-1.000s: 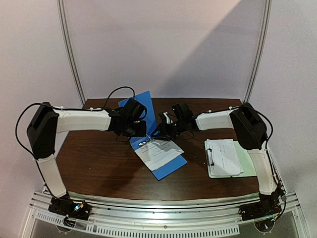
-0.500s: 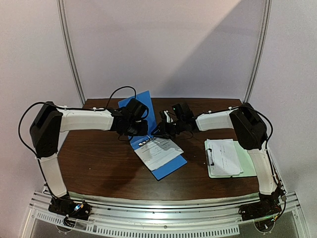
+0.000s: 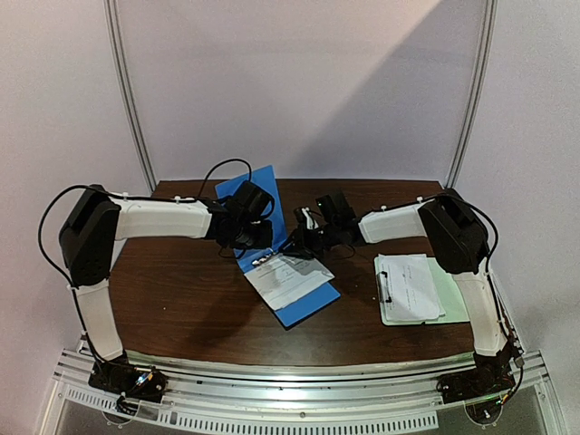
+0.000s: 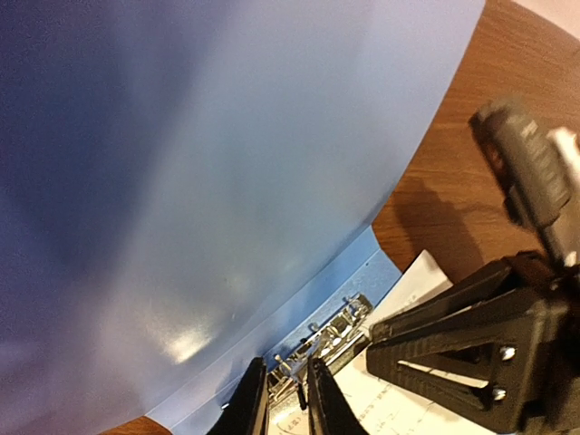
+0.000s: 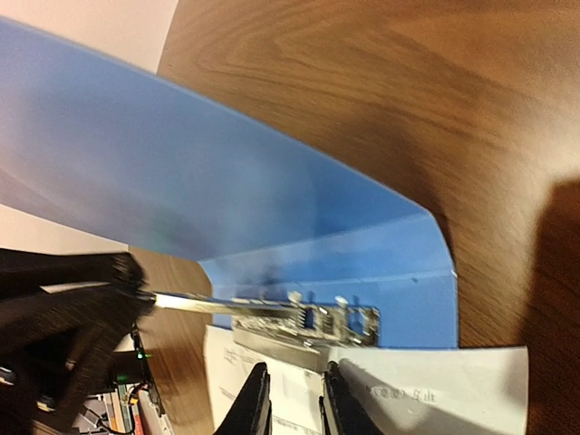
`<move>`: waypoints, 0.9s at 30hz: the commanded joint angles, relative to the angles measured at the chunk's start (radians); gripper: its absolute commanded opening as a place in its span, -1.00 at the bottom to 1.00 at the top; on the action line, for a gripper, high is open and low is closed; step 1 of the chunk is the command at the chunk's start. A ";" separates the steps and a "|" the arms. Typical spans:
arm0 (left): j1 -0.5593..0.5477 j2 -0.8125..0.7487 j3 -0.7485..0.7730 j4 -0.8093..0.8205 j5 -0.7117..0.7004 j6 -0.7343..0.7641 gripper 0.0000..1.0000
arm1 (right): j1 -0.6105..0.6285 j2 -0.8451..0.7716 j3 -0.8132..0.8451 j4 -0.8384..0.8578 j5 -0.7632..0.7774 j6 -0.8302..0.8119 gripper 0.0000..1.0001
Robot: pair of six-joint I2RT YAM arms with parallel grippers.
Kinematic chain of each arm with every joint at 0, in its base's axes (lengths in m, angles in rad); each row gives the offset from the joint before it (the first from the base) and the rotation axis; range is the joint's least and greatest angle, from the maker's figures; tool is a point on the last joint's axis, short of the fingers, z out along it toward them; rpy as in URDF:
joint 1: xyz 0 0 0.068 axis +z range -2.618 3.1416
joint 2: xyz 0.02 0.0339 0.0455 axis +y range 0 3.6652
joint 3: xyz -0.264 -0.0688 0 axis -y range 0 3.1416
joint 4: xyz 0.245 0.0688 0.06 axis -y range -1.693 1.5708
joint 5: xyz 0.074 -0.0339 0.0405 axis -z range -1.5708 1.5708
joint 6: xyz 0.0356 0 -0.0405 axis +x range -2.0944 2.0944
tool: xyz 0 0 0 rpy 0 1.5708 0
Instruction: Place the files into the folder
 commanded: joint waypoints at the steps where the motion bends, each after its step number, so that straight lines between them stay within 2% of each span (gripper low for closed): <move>1: 0.004 0.020 0.029 -0.002 0.001 0.004 -0.72 | -0.003 0.036 -0.051 0.017 0.022 -0.004 -0.63; 11: -0.014 0.016 0.022 -0.016 -0.005 -0.002 -0.99 | 0.000 0.030 -0.135 0.038 0.081 -0.008 -0.71; 27: -0.026 -0.004 -0.040 -0.042 -0.013 -0.044 -1.00 | 0.009 0.034 -0.250 0.071 0.218 0.057 -0.83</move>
